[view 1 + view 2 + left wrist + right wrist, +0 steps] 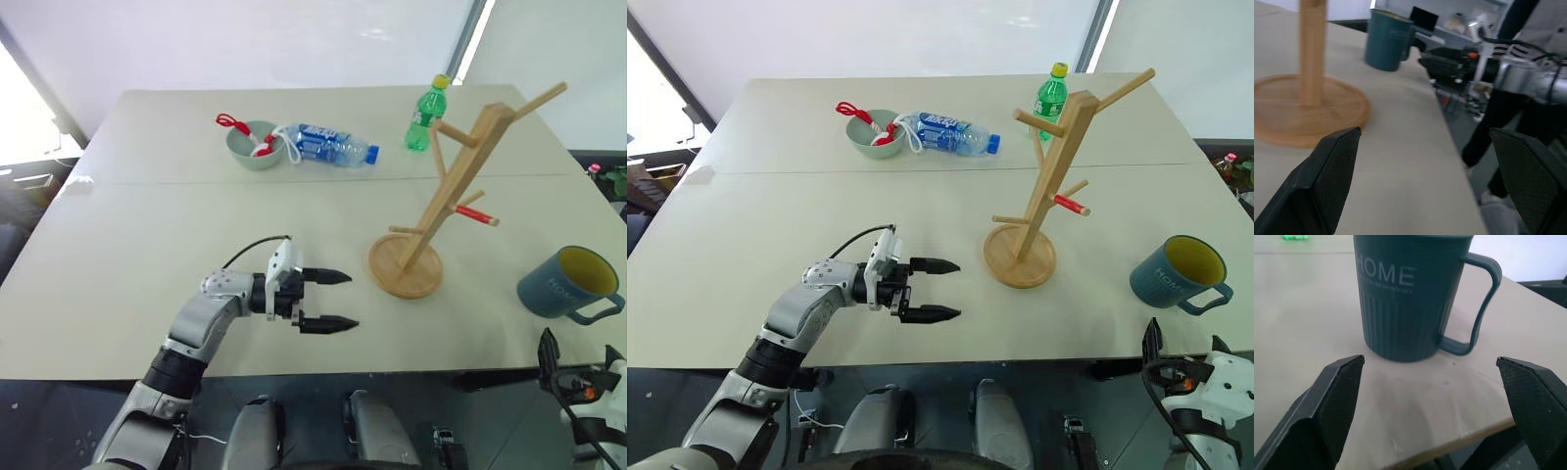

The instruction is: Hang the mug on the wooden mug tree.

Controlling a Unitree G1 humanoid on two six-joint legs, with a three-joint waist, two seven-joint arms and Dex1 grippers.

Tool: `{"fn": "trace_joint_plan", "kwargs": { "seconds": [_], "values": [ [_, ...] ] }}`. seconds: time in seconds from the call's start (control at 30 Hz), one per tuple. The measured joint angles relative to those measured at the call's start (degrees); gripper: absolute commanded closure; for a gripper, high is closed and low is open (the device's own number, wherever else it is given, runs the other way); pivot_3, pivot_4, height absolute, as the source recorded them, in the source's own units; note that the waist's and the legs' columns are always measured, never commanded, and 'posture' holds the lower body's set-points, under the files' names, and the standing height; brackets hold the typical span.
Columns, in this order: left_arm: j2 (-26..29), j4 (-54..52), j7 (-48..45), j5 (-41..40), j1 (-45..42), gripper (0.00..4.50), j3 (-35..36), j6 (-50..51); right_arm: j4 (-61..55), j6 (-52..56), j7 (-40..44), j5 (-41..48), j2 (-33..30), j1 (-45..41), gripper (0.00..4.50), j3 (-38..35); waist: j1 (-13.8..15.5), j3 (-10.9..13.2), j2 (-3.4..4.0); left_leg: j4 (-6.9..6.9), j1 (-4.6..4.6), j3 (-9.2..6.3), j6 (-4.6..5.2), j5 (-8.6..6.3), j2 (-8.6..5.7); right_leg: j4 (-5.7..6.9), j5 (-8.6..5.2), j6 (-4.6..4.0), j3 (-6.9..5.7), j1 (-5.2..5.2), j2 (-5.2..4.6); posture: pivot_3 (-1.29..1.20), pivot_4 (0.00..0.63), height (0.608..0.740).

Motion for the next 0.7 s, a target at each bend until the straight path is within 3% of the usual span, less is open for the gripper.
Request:
{"fn": "trace_joint_plan", "kwargs": {
  "seconds": [0.37,0.7],
  "values": [
    [-0.5,-4.3,0.0,-1.5,-0.4,0.00,-2.1,2.0,5.4,1.5,-6.5,-3.2,-3.7,-5.8,0.02,-4.4,-0.2,0.0,0.02,0.01,0.01,0.05,0.01,0.00,-0.02,0.00,0.00,0.01,-0.02,-0.02,0.25,0.00,0.150,0.740],
    [-1.3,-4.7,1.2,-1.6,-0.9,0.00,-2.6,1.9,9.8,3.7,-7.6,-3.9,-5.7,-12.0,0.02,-4.9,-0.2,0.0,0.02,0.04,0.02,0.06,0.02,0.01,-0.06,0.00,0.00,0.02,-0.01,0.02,0.32,0.00,0.150,0.740]
  ]
}}
